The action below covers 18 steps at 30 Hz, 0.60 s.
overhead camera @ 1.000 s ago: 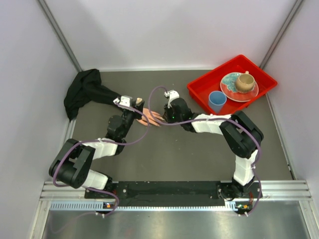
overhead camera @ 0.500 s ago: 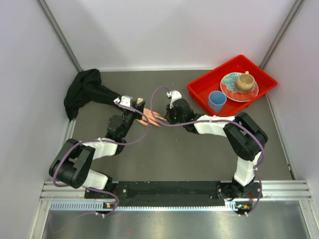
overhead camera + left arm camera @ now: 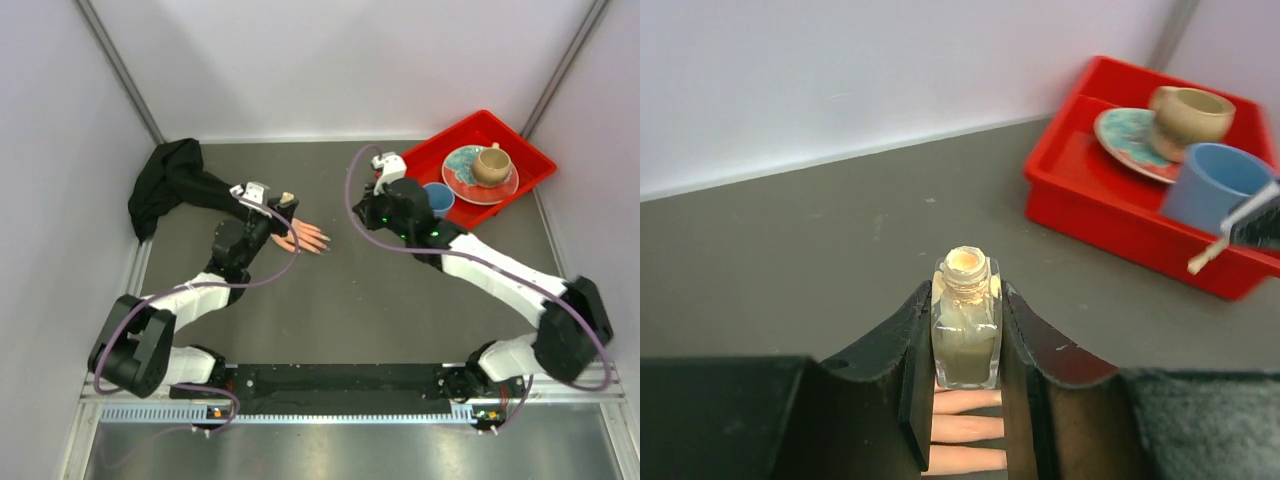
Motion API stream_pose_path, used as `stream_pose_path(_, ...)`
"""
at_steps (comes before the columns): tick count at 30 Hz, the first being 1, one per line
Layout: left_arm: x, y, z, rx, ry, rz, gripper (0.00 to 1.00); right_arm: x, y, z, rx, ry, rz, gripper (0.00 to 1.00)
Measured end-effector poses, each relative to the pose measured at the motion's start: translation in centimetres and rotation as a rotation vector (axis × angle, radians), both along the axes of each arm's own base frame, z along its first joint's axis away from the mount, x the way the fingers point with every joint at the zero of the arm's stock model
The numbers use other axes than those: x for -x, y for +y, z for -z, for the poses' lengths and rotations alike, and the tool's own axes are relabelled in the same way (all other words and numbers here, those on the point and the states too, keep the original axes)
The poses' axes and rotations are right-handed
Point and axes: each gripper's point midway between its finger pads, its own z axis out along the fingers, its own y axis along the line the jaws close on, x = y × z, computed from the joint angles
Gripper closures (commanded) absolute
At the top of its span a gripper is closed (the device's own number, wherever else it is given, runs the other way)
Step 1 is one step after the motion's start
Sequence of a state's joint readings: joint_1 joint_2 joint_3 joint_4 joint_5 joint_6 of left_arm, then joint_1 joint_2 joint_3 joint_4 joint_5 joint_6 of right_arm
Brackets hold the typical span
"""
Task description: Paint the nails
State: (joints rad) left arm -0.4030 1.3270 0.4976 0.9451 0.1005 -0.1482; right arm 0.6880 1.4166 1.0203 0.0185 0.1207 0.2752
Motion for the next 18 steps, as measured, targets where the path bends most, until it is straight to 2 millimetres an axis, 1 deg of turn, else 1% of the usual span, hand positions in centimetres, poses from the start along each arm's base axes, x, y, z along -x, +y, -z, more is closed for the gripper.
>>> stream_pose_path(2,0.9,-1.0,-0.7,0.01,0.011,0.072,1.0,1.4,-1.6,-2.5,-0.019,-0.014,0.004,1.0)
stream_pose_path(3,1.5,-1.7,-1.0,0.013,0.019,0.122,1.0,1.9,-2.0,-3.1,-0.025,-0.017,0.005,1.0)
stream_pose_path(6,3.5,-3.9,-1.6,0.013,0.046,0.291,1.0,4.4,-3.7,-5.5,-0.038,-0.021,-0.012,1.0)
stream_pose_path(8,5.5,-5.8,-1.9,0.02,0.077,0.447,1.0,6.5,-4.8,-6.6,-0.041,-0.016,-0.034,1.0)
stream_pose_path(10,8.0,-7.4,-2.6,0.046,0.099,0.602,1.0,8.4,-5.7,-7.3,-0.032,0.002,-0.066,1.0)
stream_pose_path(12,10.2,-8.7,-3.2,0.066,0.114,0.73,1.0,10.0,-6.0,-8.5,-0.025,0.018,-0.117,1.0)
stream_pose_path(14,12.6,-9.9,-3.7,0.071,0.126,0.85,1.0,11.7,-5.8,-10.2,-0.028,0.027,-0.191,1.0)
stream_pose_path(16,14.9,-11.2,-3.9,0.043,0.125,0.951,1.0,13.1,-5.4,-12.1,-0.04,0.021,-0.265,1.0)
stream_pose_path(18,17.1,-12.5,-3.8,-0.004,0.14,1.029,1.0,14.1,-5.3,-13.4,-0.047,0.015,-0.317,1.0)
